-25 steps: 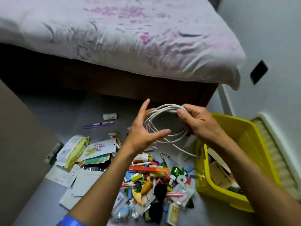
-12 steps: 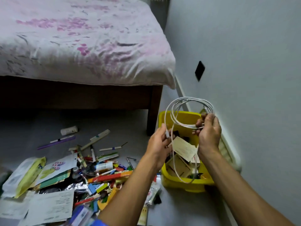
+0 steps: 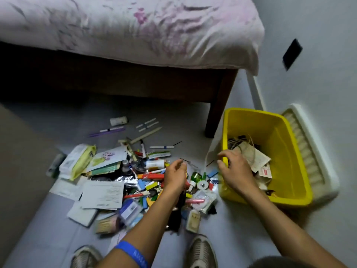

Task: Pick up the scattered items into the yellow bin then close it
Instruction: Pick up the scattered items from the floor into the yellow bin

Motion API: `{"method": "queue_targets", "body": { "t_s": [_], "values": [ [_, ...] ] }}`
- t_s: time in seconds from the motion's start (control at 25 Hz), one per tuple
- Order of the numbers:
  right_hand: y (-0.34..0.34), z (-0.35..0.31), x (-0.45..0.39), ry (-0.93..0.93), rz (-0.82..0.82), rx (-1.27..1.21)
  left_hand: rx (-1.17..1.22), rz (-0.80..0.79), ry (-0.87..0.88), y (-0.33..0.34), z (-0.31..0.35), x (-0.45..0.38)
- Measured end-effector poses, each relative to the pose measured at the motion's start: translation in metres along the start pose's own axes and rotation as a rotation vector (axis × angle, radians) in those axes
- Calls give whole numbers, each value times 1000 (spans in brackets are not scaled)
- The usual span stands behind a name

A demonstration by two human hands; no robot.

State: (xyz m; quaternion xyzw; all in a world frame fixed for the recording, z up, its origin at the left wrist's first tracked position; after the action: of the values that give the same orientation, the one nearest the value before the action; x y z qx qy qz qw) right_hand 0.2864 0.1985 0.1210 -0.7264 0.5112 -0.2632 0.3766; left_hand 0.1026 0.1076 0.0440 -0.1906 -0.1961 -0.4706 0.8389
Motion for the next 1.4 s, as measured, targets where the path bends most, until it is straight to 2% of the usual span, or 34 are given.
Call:
{"method": "queue_targets", "body": {
  "t_s": [0.16, 0.36, 0.48, 0.68, 0.8, 0.92, 1.04, 1.12, 1.28, 1.4],
  "values": [
    [84, -60, -5, -112, -242, -17, -78, 77, -3, -59, -29, -20],
    [195, -76, -14, -151, -490, 112, -272, 169, 16, -128, -63, -57],
    [233, -90, -53, -187, -489, 127, -315, 198, 53, -156, -56, -93],
    [270, -132, -174, -239, -404, 134, -283, 272, 121, -200, -14, -172],
    [304, -152, -234, -298, -477, 268, -334, 286, 147, -226, -3, -210],
    [334, -159, -276, -264, -542, 326, -396, 307, 147, -253, 3, -242],
    [358, -173, -323, -280, -502, 412, -441, 320, 170, -276, 6, -265],
    [374, -177, -355, -228, -495, 473, -464, 334, 192, -288, 7, -276],
    [411, -162, -384, -100, -606, 483, -482, 339, 190, -307, -5, -295],
    [416, -154, -374, -149, -538, 496, -501, 362, 226, -319, -3, -304]
  ]
}}
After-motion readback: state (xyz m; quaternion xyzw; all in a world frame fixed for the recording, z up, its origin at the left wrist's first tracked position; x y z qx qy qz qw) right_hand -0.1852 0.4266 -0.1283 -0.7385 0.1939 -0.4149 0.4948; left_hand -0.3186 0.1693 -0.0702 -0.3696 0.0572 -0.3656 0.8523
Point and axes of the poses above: each hand's wrist, its own x-axis away from the middle knuckle, its own y-axis out of the palm, z = x × y, the point moved 9 cm from there along -x, towards the middle knuckle
